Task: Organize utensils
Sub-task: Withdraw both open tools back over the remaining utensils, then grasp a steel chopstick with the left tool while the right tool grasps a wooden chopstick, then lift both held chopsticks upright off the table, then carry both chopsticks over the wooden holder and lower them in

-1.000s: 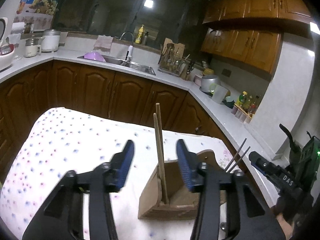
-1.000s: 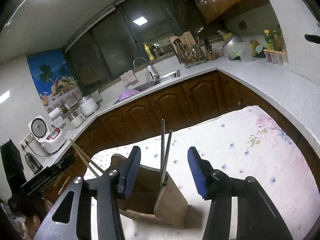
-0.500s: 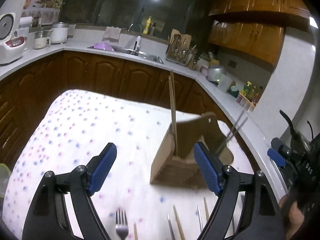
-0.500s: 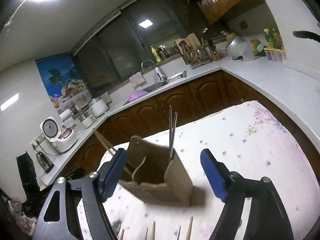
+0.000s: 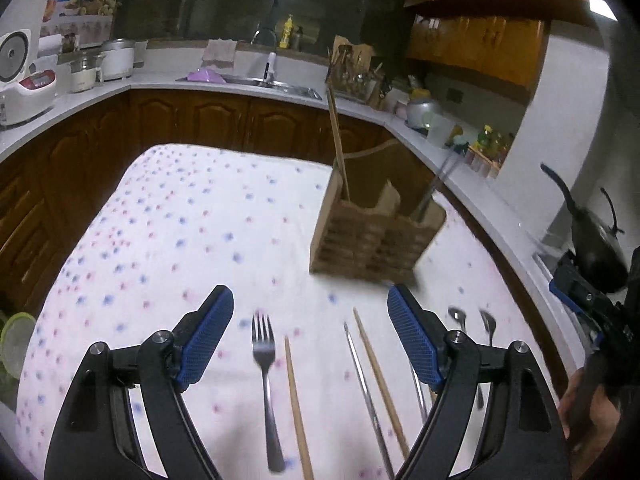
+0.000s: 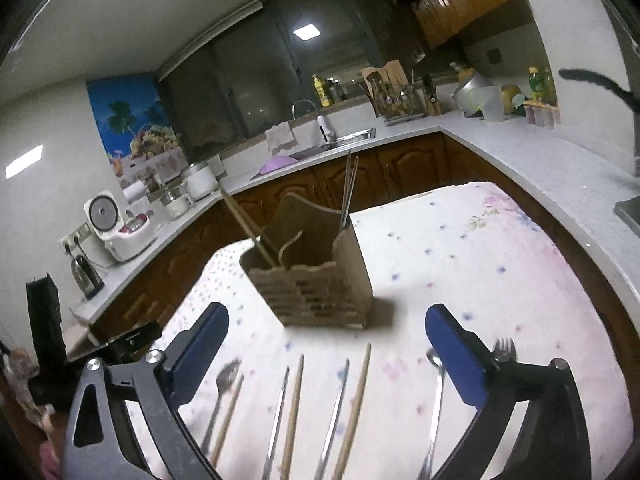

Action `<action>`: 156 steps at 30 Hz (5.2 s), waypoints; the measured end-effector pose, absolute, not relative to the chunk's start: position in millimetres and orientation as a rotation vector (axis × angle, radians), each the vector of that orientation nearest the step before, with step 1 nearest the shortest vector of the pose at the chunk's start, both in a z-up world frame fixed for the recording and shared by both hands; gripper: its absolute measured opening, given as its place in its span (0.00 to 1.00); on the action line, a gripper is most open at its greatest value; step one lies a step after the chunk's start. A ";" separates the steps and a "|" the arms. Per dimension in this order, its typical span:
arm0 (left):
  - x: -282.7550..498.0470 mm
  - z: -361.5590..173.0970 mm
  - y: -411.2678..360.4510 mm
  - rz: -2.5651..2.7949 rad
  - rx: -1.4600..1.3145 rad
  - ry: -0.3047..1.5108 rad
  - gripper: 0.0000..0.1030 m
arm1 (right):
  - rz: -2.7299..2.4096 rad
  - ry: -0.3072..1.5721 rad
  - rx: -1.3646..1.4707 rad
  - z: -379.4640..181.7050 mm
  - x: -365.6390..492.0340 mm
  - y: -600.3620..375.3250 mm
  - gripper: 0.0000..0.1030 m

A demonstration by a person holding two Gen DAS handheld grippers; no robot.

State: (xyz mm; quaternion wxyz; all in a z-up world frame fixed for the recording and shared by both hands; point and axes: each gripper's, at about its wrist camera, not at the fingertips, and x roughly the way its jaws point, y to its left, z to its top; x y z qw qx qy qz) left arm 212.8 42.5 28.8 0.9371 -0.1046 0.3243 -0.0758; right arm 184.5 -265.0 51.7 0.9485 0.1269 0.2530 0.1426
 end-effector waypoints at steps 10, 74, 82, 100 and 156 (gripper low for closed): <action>182.3 3.3 36.4 -0.152 -0.208 0.740 0.79 | 0.289 0.582 0.204 21.5 150.8 -255.4 0.98; 314.0 -78.2 -66.1 -0.216 0.093 1.065 0.03 | 0.260 0.982 0.018 -79.3 315.6 -224.9 0.07; 307.4 -61.6 -52.6 -0.279 -0.029 1.056 0.03 | 0.310 0.943 0.093 -60.2 302.1 -227.5 0.05; 216.0 44.3 -14.2 -0.382 -0.104 0.813 0.03 | 0.371 0.708 0.130 47.4 222.1 -241.5 0.05; 258.6 170.9 53.3 -0.257 -0.264 0.426 0.03 | 0.291 0.341 0.224 161.4 247.6 -263.4 0.05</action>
